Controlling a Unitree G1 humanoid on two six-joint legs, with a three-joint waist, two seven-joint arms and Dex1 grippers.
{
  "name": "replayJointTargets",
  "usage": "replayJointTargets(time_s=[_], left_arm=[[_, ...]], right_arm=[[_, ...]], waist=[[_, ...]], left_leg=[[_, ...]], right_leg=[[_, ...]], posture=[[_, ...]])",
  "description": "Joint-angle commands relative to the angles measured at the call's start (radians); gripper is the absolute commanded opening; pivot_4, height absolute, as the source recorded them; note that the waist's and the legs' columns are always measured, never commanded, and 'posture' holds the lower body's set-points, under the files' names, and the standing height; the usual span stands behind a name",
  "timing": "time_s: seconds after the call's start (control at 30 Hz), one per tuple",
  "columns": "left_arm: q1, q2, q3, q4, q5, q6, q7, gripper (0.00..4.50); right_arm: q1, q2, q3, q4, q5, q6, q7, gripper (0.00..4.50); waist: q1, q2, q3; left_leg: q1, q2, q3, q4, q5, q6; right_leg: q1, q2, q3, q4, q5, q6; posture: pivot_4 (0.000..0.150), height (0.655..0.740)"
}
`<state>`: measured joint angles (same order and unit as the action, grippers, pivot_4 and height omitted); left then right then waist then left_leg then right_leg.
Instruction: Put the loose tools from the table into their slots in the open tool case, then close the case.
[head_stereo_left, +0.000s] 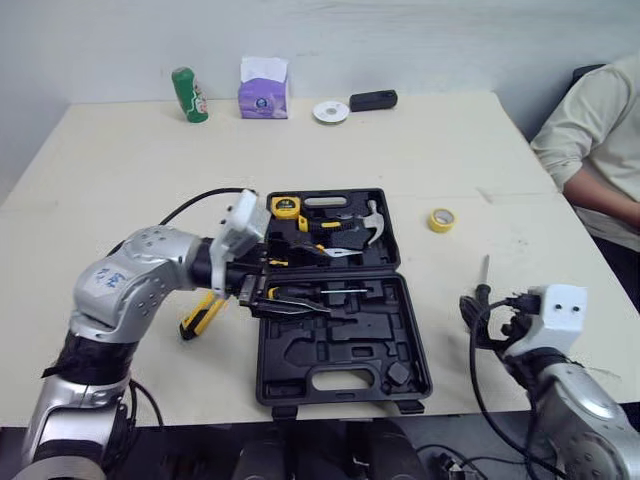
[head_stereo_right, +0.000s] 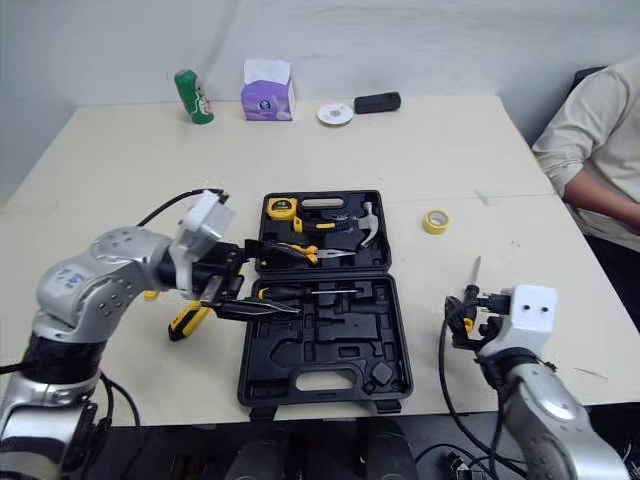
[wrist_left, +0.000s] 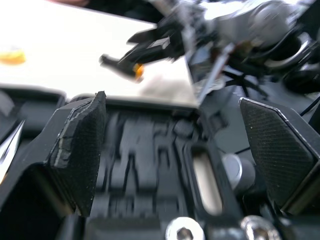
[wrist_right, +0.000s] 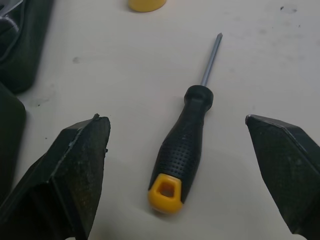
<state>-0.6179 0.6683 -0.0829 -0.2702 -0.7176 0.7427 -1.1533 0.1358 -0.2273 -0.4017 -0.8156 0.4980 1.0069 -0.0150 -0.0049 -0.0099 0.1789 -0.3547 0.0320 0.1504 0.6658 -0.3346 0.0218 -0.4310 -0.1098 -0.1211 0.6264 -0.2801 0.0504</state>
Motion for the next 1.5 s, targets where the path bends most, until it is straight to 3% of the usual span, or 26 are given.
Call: replayJointTargets(time_s=[0.03,0.4,0.5,0.7,0.73,0.9,1.03,1.17,1.37,1.5], left_arm=[[-0.046,-0.041,-0.05,0.012,0.04,-0.054,-0.019,4.47],[-0.08,-0.107,-0.062,0.052,0.095,-0.112,0.003,4.47],[-0.086,-0.108,-0.062,0.064,0.107,-0.126,-0.002,4.5],[-0.093,-0.114,-0.061,0.078,0.116,-0.143,0.003,4.5],[-0.093,-0.115,-0.06,0.079,0.117,-0.145,0.004,4.5],[-0.087,-0.102,-0.058,0.091,0.123,-0.141,-0.005,4.5],[-0.06,-0.071,-0.044,0.103,0.149,-0.154,0.001,4.5],[0.054,0.032,0.002,0.056,0.18,-0.165,0.005,4.5],[0.269,0.173,0.102,-0.048,0.205,-0.17,0.028,4.5],[0.402,0.267,0.14,-0.078,0.273,-0.236,0.025,4.5]], right_arm=[[-0.005,0.015,0.075,0.047,-0.082,-0.037,-0.052,4.5],[0.032,0.065,0.168,0.168,-0.216,-0.178,-0.089,4.5],[0.045,0.096,0.154,0.174,-0.217,-0.21,-0.096,3.6],[0.06,0.119,0.148,0.193,-0.235,-0.25,-0.103,1.14],[0.061,0.124,0.144,0.198,-0.238,-0.259,-0.107,1.05],[0.014,0.058,0.128,0.204,-0.224,-0.273,-0.043,1.05],[-0.043,-0.097,0.116,0.219,-0.158,-0.287,0.151,1.05],[-0.148,-0.328,0.152,0.275,-0.052,-0.297,0.479,1.05],[-0.409,-0.502,0.332,0.406,0.011,-0.313,0.835,1.05],[-0.534,-0.547,0.52,0.486,-0.06,-0.375,1.001,1.05]], waist=[[-0.002,0.0,0.0],[-0.001,-0.001,-0.001],[0.0,-0.002,-0.001],[0.0,-0.002,-0.001],[0.0,-0.002,-0.001],[0.0,-0.002,-0.001],[0.0,-0.001,-0.001],[-0.016,-0.001,0.0],[-0.023,-0.007,0.006],[-0.015,-0.008,0.008]], left_leg=[[0.0,0.0,0.0,0.0,0.0,0.0],[0.0,0.001,0.0,0.0,0.001,0.0],[0.0,0.001,-0.001,0.0,0.001,0.0],[0.0,0.001,-0.001,0.0,0.001,0.001],[0.0,0.001,-0.001,0.0,0.001,0.001],[0.0,0.001,-0.001,0.0,0.001,0.001],[0.0,0.0,-0.001,0.0,0.001,0.001],[0.001,0.001,-0.002,-0.001,0.001,0.002],[0.001,0.002,-0.004,-0.001,0.001,0.001],[0.0,0.002,-0.005,-0.002,0.0,0.001]], right_leg=[[0.0,0.001,0.0,0.0,0.0,0.0],[0.001,0.002,0.002,0.0,-0.001,0.001],[0.001,0.002,0.002,0.0,-0.001,0.001],[0.001,0.002,0.001,-0.001,-0.001,0.001],[0.001,0.002,0.001,-0.001,-0.001,0.001],[0.001,0.001,0.001,-0.001,-0.001,0.001],[0.001,0.001,0.001,-0.001,0.0,0.002],[0.001,0.003,0.002,-0.001,-0.001,0.001],[0.001,0.003,0.001,-0.001,-0.001,0.001],[0.0,0.002,0.0,-0.003,-0.001,0.0]], posture=[[0.15,0.7316],[0.15,0.7316],[0.15,0.7316],[0.15,0.7316],[0.15,0.7316],[0.15,0.7316],[0.15,0.7316],[0.15,0.7316],[0.15,0.7316],[0.15,0.7316]])
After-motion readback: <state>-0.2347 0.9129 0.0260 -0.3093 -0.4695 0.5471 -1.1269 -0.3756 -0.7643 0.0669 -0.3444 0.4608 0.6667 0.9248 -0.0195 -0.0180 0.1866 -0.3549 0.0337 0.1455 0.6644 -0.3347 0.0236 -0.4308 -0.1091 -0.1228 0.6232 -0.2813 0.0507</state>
